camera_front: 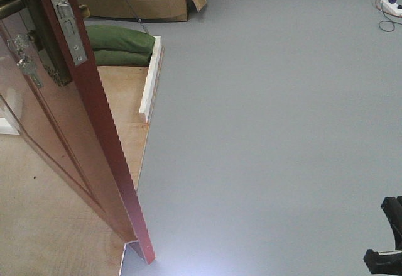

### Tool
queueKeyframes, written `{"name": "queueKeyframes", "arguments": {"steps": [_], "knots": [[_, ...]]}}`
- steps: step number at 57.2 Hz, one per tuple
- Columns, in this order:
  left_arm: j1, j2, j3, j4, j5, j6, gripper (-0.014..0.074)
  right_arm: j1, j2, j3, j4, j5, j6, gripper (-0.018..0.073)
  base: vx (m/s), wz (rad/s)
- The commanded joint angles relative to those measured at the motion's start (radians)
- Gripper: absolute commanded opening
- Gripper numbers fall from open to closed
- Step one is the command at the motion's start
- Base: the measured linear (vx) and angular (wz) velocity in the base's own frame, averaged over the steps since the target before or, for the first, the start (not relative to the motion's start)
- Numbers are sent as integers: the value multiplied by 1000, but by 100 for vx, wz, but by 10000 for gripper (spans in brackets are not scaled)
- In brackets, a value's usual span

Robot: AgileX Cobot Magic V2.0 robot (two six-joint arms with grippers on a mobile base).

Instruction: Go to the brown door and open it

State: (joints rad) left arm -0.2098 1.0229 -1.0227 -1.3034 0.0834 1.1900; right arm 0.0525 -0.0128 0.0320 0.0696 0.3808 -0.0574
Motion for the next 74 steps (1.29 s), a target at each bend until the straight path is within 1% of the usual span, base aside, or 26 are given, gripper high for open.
{"name": "queueKeyframes", "arguments": {"steps": [1,6,74], "knots": [[-7,-11,-50,-53,-10,-2,-3,1,-6,3,-4,-77,-9,0,0,0],[-7,-11,-60,-78,-10,-2,-3,1,-6,3,-4,-77,-9,0,0,0],[-7,-11,-60,-76,-11,-2,-3,1,-6,3,-4,-81,-9,0,0,0]]}}
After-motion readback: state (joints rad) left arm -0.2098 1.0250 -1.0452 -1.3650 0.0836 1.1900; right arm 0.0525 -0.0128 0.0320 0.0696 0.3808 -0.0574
